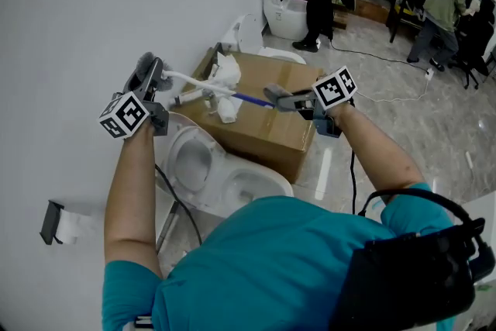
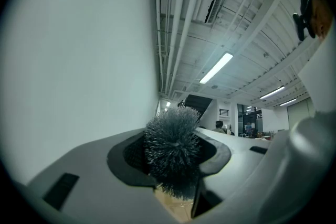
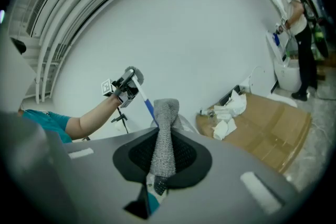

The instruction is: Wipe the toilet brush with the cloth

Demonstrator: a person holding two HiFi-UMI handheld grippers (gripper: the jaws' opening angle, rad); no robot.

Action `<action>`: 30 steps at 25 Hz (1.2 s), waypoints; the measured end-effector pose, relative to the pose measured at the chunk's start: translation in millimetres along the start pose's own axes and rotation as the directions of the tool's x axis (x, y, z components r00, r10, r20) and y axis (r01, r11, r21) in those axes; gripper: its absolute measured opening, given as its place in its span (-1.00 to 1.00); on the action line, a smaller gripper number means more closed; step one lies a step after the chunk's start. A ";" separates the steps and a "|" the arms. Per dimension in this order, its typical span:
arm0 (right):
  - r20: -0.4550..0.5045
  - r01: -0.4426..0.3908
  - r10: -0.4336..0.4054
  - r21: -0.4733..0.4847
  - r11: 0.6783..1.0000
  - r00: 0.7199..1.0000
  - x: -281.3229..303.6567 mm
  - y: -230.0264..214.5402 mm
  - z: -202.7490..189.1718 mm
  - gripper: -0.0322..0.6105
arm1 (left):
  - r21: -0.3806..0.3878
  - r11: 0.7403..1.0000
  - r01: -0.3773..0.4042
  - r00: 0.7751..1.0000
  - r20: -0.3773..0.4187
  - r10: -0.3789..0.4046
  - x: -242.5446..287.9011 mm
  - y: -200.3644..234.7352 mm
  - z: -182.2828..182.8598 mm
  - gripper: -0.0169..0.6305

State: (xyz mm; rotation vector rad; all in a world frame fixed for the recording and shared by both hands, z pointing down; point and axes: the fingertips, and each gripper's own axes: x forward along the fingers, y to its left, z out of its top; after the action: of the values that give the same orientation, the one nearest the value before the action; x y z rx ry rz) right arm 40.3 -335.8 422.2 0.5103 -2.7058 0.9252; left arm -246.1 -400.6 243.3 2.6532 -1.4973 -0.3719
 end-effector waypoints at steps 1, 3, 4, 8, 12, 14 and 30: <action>0.030 0.029 -0.028 -0.033 0.999 0.999 -2.2 -1.1 10.6 -0.84 | 0.015 1.000 0.004 1.000 -0.011 -0.004 1.2 -4.4 -2.3 -0.37; 0.090 0.083 -0.072 -0.125 0.989 0.993 -2.3 3.8 35.6 -0.84 | 0.046 0.999 0.018 0.999 -0.040 -0.016 6.2 -17.5 -9.4 -0.37; 0.115 0.104 -0.085 -0.174 0.979 0.990 0.4 10.6 48.6 -0.84 | 0.056 0.998 0.027 0.998 -0.057 -0.024 9.9 -24.5 -14.1 -0.37; 0.188 0.131 -0.072 -0.327 0.936 0.979 26.2 53.3 92.6 -0.84 | 0.062 0.996 0.058 0.991 -0.124 -0.050 25.8 -49.8 -36.9 -0.37; 0.193 0.133 -0.052 -0.437 0.890 0.980 55.6 87.6 112.1 -0.84 | 0.087 0.993 0.083 0.980 -0.186 -0.065 38.9 -74.0 -57.8 -0.37; 0.186 0.136 -0.053 -0.472 0.871 0.981 67.0 97.6 116.1 -0.84 | 0.083 0.993 0.085 0.976 -0.205 -0.067 43.9 -82.2 -64.8 -0.37; 0.133 0.214 -0.168 -0.609 0.764 0.977 90.8 94.2 97.5 -0.84 | -0.058 0.998 -0.003 0.977 -0.215 -0.009 49.5 -70.1 -72.9 -0.37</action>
State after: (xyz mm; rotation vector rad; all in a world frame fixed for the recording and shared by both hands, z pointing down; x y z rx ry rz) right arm -90.5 -349.8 325.5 0.6553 -2.7260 -0.0709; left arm -145.3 -410.2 292.5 2.5556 -1.3954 -0.1204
